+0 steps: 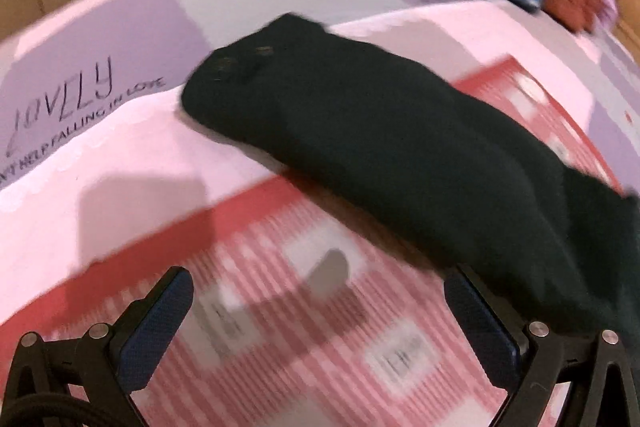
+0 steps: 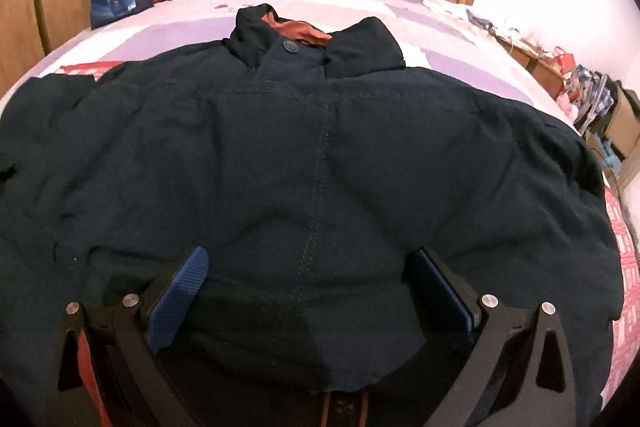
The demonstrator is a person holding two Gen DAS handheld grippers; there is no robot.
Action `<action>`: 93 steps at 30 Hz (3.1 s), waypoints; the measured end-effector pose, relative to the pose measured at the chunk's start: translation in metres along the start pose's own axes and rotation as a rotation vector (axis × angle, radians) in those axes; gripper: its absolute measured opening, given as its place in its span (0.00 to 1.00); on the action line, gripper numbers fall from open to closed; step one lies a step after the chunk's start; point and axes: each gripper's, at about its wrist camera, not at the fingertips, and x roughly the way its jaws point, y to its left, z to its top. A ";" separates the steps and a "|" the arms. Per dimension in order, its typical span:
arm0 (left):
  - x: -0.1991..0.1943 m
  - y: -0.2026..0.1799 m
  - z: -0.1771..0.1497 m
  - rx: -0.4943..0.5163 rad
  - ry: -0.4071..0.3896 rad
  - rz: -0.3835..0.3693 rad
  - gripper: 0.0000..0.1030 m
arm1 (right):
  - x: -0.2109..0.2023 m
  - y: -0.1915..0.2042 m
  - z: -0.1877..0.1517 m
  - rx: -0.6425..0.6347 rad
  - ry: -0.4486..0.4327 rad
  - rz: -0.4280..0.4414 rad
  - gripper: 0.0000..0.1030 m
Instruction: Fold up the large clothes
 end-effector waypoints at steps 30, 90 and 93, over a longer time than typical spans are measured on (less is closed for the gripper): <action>-0.014 -0.056 0.067 0.058 -0.180 -0.231 0.11 | 0.005 0.001 0.002 0.003 -0.003 -0.014 1.00; -0.227 -0.427 -0.309 1.044 -0.056 -0.947 0.67 | -0.130 -0.182 -0.070 0.278 -0.006 -0.151 1.00; -0.213 -0.401 -0.270 0.995 -0.178 -0.806 0.71 | -0.132 -0.177 -0.059 0.305 -0.024 -0.116 1.00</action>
